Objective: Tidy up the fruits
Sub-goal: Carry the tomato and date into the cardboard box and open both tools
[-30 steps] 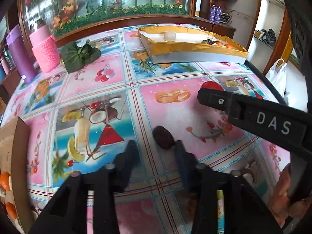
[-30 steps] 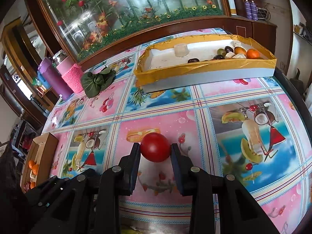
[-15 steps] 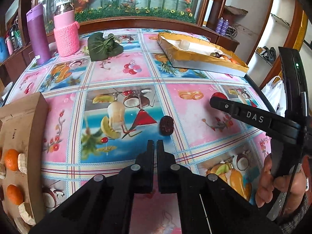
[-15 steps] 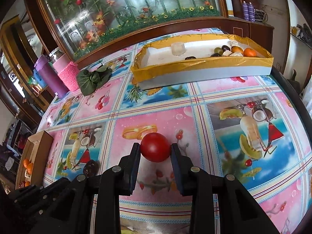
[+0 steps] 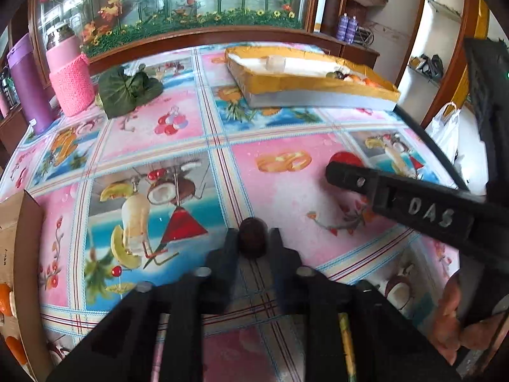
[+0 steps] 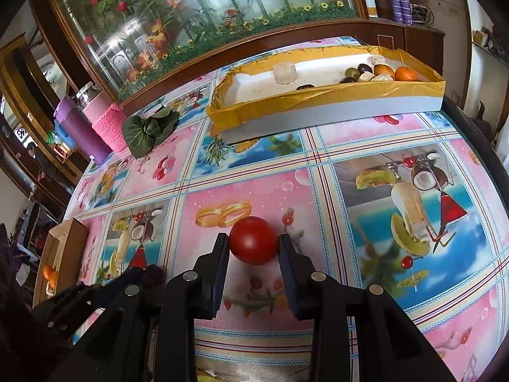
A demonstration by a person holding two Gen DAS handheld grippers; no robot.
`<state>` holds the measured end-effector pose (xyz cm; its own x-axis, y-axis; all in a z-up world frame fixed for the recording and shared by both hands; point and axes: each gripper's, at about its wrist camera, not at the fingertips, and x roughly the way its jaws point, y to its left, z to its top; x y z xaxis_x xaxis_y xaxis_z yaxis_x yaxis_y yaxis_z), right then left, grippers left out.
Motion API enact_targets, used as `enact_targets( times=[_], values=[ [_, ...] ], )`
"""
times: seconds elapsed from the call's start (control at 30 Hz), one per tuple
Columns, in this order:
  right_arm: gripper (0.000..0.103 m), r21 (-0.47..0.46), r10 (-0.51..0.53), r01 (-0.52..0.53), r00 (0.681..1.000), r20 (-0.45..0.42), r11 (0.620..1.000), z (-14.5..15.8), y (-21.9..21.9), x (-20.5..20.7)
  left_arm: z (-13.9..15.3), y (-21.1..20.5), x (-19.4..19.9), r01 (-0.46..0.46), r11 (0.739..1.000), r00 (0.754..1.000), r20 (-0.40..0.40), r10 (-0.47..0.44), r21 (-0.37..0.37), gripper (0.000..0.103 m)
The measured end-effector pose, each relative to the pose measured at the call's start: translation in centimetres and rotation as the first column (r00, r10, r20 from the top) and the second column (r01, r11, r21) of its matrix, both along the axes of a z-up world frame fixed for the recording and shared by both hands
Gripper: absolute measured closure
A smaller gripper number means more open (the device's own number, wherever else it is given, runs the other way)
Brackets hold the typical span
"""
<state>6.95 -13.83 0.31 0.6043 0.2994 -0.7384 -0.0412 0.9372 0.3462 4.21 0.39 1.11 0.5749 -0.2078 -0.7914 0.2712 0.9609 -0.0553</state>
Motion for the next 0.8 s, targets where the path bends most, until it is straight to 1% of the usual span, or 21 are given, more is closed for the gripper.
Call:
enact_targets(
  times=[0.07,0.1,0.17,0.27,0.4,0.5,0.6,0.63,0.73,0.8],
  values=[
    [0.070,0.003,-0.003,0.003,1.000,0.000,1.000,0.0,-0.1,0.0,0.1,0.2,-0.3,-0.013,1.000,1.000,0.009,0.013,0.012,0.086],
    [0.070,0.002,-0.005,0.005,1.000,0.000,1.000,0.0,-0.2,0.0,0.3,0.5,-0.4,-0.019,1.000,1.000,0.012,0.019,0.005,0.086],
    [0.070,0.001,-0.008,0.008,1.000,0.000,1.000,0.0,-0.2,0.0,1.0,1.4,-1.0,-0.035,0.999,0.999,0.016,0.036,-0.023,0.086],
    [0.070,0.001,-0.010,0.010,1.000,-0.002,1.000,-0.1,-0.3,0.0,2.8,3.6,-2.5,-0.065,0.995,0.997,0.033,0.068,-0.080,0.086],
    [0.070,-0.009,-0.014,0.014,1.000,-0.009,1.000,-0.4,-0.2,0.0,5.5,8.1,-5.6,-0.132,0.981,0.987,0.067,0.143,-0.142,0.086],
    [0.070,-0.028,-0.015,0.015,1.000,-0.001,1.000,-0.4,0.1,-0.2,7.1,12.2,-8.2,-0.202,0.969,0.971,0.099,0.217,-0.141,0.085],
    [0.070,-0.028,-0.008,0.008,1.000,0.004,1.000,-0.4,0.7,-0.7,8.0,16.7,-10.9,-0.293,0.950,0.943,0.129,0.306,-0.111,0.085],
    [0.070,-0.043,-0.009,0.009,1.000,0.010,0.999,-0.4,1.0,-0.8,8.1,18.2,-11.6,-0.324,0.939,0.932,0.129,0.338,-0.113,0.085],
    [0.070,-0.108,-0.010,0.014,0.999,0.037,0.994,-0.3,2.3,-1.7,7.7,22.5,-13.5,-0.397,0.906,0.904,0.106,0.414,-0.151,0.085],
    [0.070,-0.172,-0.003,0.016,0.997,0.071,0.985,0.1,3.3,-2.4,7.4,24.6,-14.2,-0.429,0.889,0.890,0.093,0.446,-0.164,0.085]
  ],
)
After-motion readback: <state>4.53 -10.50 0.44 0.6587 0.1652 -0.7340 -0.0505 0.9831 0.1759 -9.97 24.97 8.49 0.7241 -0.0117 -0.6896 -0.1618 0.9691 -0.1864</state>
